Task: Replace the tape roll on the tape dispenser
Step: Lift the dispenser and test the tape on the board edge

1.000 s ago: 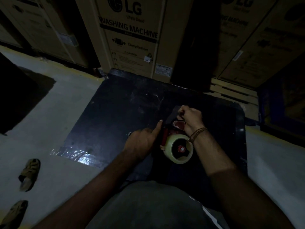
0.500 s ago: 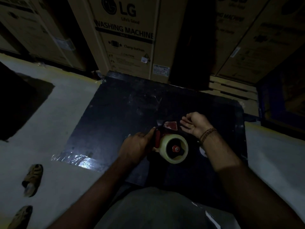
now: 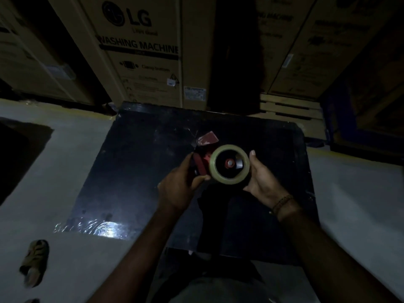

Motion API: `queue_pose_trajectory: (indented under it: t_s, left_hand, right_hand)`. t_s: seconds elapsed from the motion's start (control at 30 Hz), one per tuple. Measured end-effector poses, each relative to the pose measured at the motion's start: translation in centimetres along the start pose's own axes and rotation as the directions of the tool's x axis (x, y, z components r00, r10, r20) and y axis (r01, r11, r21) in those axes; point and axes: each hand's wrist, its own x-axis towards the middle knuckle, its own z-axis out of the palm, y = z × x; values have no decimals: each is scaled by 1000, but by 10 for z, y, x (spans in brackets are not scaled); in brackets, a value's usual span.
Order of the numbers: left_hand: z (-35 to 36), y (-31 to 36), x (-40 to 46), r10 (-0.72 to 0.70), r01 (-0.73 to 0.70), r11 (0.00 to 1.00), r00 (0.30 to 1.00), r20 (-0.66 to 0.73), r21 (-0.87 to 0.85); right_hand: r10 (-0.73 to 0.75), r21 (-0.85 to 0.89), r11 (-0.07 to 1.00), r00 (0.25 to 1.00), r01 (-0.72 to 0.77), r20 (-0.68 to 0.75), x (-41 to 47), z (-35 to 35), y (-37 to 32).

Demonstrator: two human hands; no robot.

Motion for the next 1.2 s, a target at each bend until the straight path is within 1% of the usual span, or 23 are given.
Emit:
queue_pose_trajectory:
  t_s: [0.03,0.1,0.23,0.3,0.37,0.43,0.53,0.73,0.8,0.9,0.97,1.03,1.1,1.2]
  left_hand:
    - [0,1,2,-8,9,999,1000,16,-53]
    - [0,3,3,1,7,985,999,46,-172]
    - [-6,-2,7,54,-18,950,993,108,-311]
    - [-8,-6,6,70,-15,922,989,130,-386]
    - [-7,-8,2,67,13,885,986,154,-466]
    - [-5,-8,-4,57,48,843,982,179,-536]
    - [-1,-6,-11,30,116,774,975,219,-622]
    - [8,3,-32,20,241,678,938,345,-694]
    - [10,8,-41,42,268,643,923,382,-718]
    - [14,21,-56,68,309,631,891,448,-711]
    - [19,35,-67,99,350,600,860,501,-719]
    - [25,48,-75,133,388,559,830,541,-733]
    - [35,60,-86,171,404,536,807,564,-741]
    - [50,70,-106,191,440,524,774,604,-729]
  right_hand:
    - [-24,29,999,1000,23,18,-4,2,1]
    - [-71,80,994,997,70,6,-13,7,2]
    - [-144,209,965,987,156,-72,-30,18,17]
    - [-135,296,942,986,158,-97,-36,27,31]
    - [-101,321,938,988,133,-116,-42,42,45]
    - [-88,282,951,986,125,-141,-49,59,57]
    - [-109,242,958,977,151,-181,-57,73,64]
    - [-140,247,948,959,202,-246,-77,74,69]
    - [-180,151,963,951,222,-253,-84,70,71]
    - [-206,-78,978,960,195,-187,-96,60,74]
    - [-229,-148,968,958,205,-171,-107,54,76]
    - [-244,-172,962,949,212,-198,-115,46,78]
    - [-211,-156,971,954,180,-211,-123,33,80]
    - [-106,-108,990,975,86,-197,-135,11,84]
